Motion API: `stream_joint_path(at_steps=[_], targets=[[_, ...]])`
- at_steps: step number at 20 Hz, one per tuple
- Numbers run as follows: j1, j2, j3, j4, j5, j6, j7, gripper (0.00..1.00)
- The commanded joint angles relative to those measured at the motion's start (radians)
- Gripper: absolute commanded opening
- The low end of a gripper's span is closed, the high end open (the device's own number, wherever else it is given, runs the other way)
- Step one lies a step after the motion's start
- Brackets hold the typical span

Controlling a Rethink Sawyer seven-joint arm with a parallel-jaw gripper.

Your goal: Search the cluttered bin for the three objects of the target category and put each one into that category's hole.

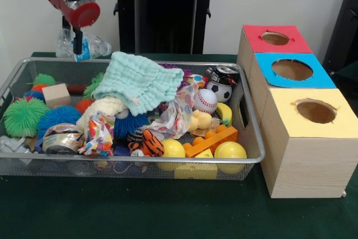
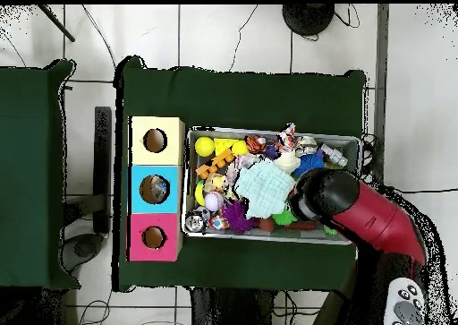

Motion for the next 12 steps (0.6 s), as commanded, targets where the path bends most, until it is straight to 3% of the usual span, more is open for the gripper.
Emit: stream_joint_path(at_steps=[1, 7, 12], targets=[[0.038, -0.009, 0.005, -0.127, 0.006, 0.188, 0.196, 0.00], [0.065, -0.019, 0.053, -0.087, 0.075, 0.187, 0.249, 0.00], [0.077, -0.034, 0.098, -0.030, 0.137, 0.170, 0.242, 0.00]])
